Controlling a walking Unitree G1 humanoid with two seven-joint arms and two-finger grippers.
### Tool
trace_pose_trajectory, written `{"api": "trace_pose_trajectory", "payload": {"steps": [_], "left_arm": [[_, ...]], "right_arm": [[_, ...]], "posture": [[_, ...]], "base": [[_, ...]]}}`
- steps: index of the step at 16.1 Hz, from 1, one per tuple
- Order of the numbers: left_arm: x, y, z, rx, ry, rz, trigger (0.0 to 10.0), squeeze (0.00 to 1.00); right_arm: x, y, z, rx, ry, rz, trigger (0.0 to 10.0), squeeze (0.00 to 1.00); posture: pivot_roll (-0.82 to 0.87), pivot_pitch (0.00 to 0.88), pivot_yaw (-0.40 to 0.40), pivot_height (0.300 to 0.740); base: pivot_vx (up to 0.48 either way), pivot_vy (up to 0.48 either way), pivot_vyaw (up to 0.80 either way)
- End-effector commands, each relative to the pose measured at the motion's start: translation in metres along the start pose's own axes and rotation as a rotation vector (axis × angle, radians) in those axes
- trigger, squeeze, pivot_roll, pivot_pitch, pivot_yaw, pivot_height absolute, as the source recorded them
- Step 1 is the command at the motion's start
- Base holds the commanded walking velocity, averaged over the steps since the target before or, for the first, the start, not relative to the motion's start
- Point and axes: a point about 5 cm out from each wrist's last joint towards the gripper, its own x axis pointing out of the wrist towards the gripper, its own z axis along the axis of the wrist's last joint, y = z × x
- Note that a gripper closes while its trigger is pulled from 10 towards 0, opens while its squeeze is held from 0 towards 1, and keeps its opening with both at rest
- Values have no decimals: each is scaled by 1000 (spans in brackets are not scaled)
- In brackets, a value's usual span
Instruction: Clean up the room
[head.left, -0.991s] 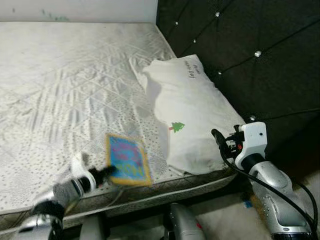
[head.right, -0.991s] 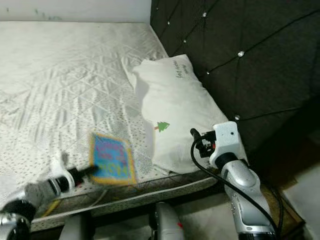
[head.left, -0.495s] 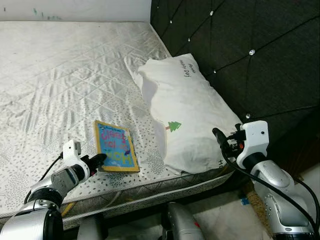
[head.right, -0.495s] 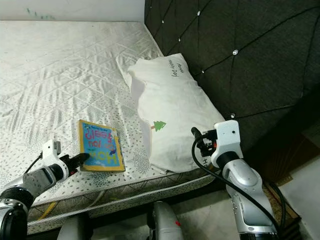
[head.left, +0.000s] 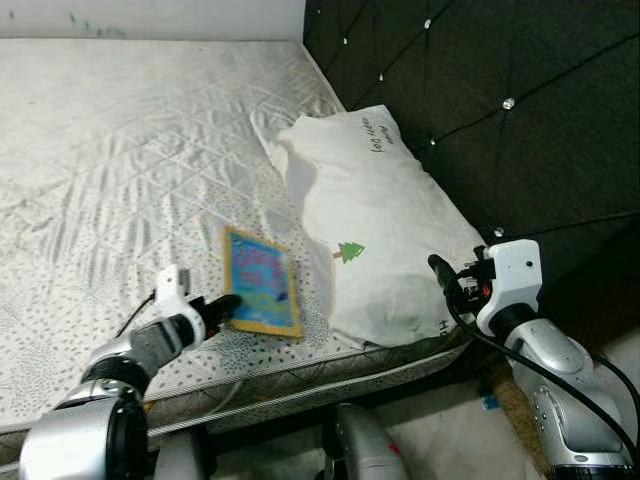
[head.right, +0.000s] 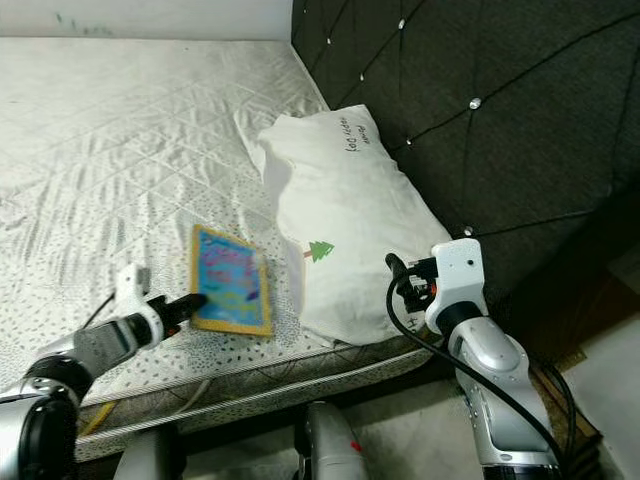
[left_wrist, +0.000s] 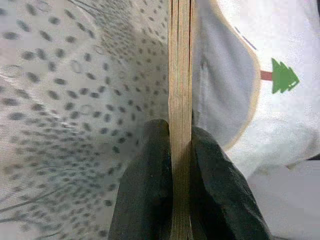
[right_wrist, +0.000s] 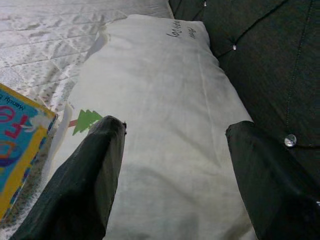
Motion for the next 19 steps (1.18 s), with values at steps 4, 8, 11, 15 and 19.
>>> {"api": "trace_pose_trajectory", "payload": {"steps": [4,8,11,15,19], "left_arm": [[9,-12,-2,-37,9,-39,10000,0],[20,-29,-8,-33,42,-101,10000,0],[18,-22,-20,-29,85,-70,10000,0],[11,-8,-32,-47,114,-15,10000,635],[5,2,-38,-49,126,29,10000,1000]], "right_arm": [[-1,-5,8,-12,-21,-22,10000,0],[-1,-6,8,-15,-20,-23,10000,0],[1,-4,9,-12,-23,-18,10000,0],[2,-5,8,-11,-23,-22,10000,0],[2,-4,8,-11,-24,-21,10000,0]], "posture": [[-340,107,-138,612],[-340,107,-138,612],[-332,108,-137,612],[-331,110,-133,612],[-331,108,-133,612]], "base": [[0,0,0],[0,0,0],[0,0,0],[0,0,0],[0,0,0]]}}
